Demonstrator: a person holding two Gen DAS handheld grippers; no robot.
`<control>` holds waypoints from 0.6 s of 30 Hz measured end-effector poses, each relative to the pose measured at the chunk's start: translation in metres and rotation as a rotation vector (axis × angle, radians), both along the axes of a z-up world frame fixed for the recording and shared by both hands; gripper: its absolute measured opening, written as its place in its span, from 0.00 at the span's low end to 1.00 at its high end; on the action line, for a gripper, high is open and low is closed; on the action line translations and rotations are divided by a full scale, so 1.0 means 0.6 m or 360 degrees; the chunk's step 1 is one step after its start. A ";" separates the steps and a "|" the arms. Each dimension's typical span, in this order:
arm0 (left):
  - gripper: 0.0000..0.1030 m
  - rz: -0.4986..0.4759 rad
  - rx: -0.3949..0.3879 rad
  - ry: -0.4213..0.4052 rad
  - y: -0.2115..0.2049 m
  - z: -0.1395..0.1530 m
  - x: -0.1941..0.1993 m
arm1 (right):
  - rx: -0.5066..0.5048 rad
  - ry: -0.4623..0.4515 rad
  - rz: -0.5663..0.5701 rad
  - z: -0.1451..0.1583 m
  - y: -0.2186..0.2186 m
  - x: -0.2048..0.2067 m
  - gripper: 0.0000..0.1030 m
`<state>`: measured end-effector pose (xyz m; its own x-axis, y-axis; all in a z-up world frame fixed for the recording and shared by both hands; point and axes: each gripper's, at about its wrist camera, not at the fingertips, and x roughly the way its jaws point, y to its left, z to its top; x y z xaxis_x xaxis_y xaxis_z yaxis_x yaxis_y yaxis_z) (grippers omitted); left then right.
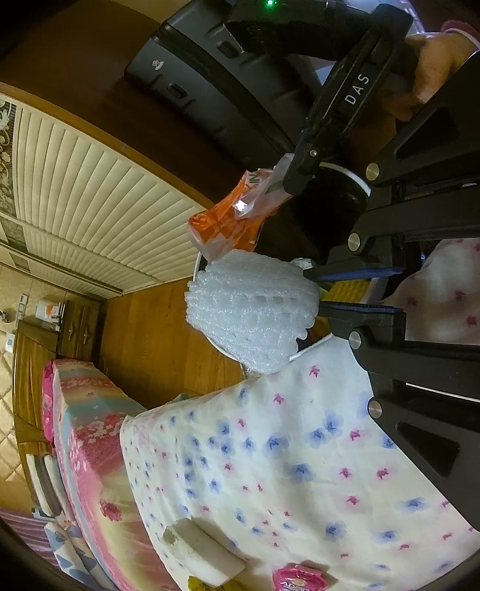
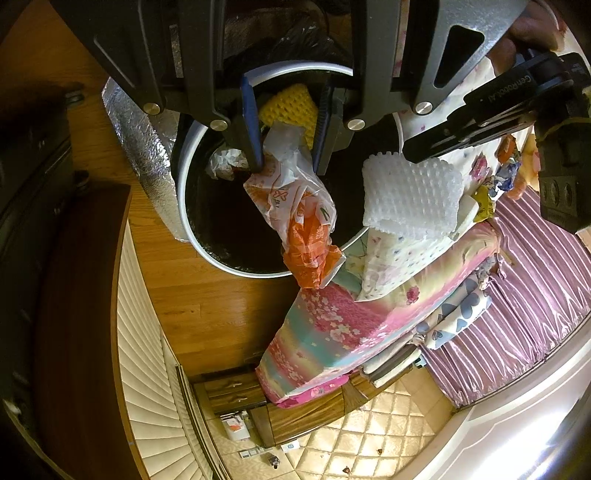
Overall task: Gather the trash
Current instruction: 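Open both tools to drop the foam net and orange wrapper into the bin, then move both open tools back over the trash on the bed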
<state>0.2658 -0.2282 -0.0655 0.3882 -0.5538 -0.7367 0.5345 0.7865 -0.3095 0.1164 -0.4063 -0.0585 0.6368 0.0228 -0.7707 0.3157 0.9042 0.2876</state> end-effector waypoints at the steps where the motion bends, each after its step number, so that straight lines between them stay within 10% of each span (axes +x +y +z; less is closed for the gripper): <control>1: 0.09 0.0003 0.0001 0.0001 -0.002 0.000 0.001 | 0.0002 0.0002 -0.0002 -0.001 -0.001 0.001 0.26; 9: 0.24 0.0025 0.0012 0.0012 -0.005 -0.003 0.006 | 0.0005 0.0014 -0.0013 0.000 -0.008 0.006 0.30; 18: 0.42 0.0092 0.0011 -0.0022 0.036 0.004 -0.022 | -0.0033 -0.0030 -0.0027 0.014 -0.006 -0.003 0.59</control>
<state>0.2524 -0.2068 -0.0629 0.4294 -0.5252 -0.7347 0.4921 0.8182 -0.2972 0.1146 -0.4099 -0.0499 0.6512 -0.0042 -0.7589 0.3258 0.9047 0.2745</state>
